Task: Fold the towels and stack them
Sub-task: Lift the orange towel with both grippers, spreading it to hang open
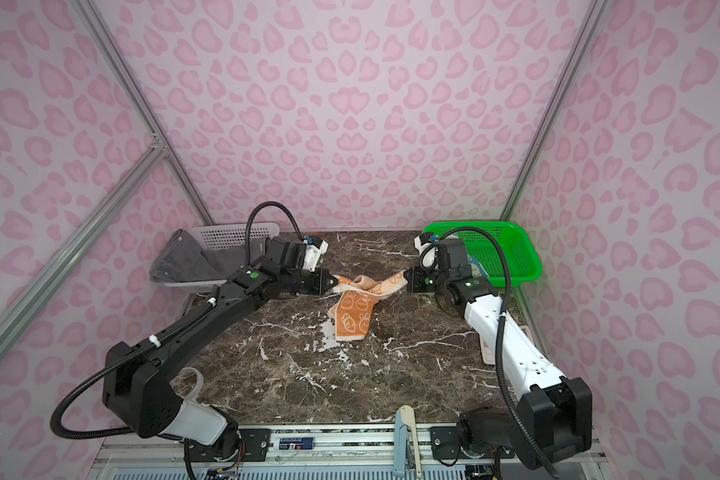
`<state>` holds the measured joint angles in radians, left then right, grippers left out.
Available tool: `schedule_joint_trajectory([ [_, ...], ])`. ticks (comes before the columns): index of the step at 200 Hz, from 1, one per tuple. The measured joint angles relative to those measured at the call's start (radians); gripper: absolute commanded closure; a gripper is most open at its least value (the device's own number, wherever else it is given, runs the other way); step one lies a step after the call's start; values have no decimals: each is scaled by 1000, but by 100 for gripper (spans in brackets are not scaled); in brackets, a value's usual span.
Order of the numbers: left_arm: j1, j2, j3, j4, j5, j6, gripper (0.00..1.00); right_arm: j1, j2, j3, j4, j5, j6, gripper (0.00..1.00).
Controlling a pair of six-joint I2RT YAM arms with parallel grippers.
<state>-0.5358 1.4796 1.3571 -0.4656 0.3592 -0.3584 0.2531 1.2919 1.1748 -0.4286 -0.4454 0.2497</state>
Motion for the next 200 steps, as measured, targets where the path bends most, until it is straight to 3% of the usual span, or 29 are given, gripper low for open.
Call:
schedule_joint_trajectory([
  [50,3,-154,167,-80,4,137,97,16,-154,124,17,-47,-30,100],
  [127,3,-336,191,-104,-27,214,97,67,-303,150,47,-95,-54,100],
  [157,21,-273,192,-80,-84,227,97,67,-211,148,108,-66,-53,100],
  [200,130,-24,267,-45,-105,228,97,45,72,269,125,-42,-61,100],
])
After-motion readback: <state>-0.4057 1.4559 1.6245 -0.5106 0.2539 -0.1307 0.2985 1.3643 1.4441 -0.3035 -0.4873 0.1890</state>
